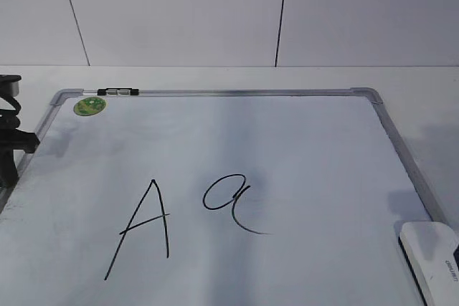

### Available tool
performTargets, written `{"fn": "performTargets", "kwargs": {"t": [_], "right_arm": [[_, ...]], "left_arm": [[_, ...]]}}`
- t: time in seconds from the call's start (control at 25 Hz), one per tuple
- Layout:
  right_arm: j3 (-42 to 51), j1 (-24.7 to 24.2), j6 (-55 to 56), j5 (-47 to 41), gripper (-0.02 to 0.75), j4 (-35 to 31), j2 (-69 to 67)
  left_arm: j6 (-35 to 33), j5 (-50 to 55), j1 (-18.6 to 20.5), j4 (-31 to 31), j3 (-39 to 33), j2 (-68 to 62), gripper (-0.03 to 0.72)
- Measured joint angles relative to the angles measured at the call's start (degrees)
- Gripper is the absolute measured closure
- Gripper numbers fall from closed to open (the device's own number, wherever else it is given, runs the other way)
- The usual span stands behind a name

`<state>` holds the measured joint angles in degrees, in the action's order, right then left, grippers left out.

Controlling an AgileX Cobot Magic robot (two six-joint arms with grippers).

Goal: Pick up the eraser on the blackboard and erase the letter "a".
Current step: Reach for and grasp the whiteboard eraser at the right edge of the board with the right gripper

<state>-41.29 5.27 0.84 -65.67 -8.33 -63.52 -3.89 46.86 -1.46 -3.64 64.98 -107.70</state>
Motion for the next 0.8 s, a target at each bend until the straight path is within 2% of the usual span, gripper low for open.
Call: {"fn": "performTargets", "kwargs": {"t": [0.36, 0.52, 0.8], "right_arm": [[-0.1, 1.3, -2.0, 7.0, 0.052, -1.9, -8.6], [-0.2, 4.2, -2.1, 8.7, 0.052, -0.8, -12.4], [-0.2, 4.9, 1.6, 9.6, 0.052, 3.8, -17.0]], "left_arm": [[0.0, 0.0, 0.0, 0.0, 0.0, 0.0, 0.669], [0.0, 0.0, 0.0, 0.0, 0.0, 0.0, 0.668], [0.0, 0.0, 0.0, 0.0, 0.0, 0.0, 0.668]]}}
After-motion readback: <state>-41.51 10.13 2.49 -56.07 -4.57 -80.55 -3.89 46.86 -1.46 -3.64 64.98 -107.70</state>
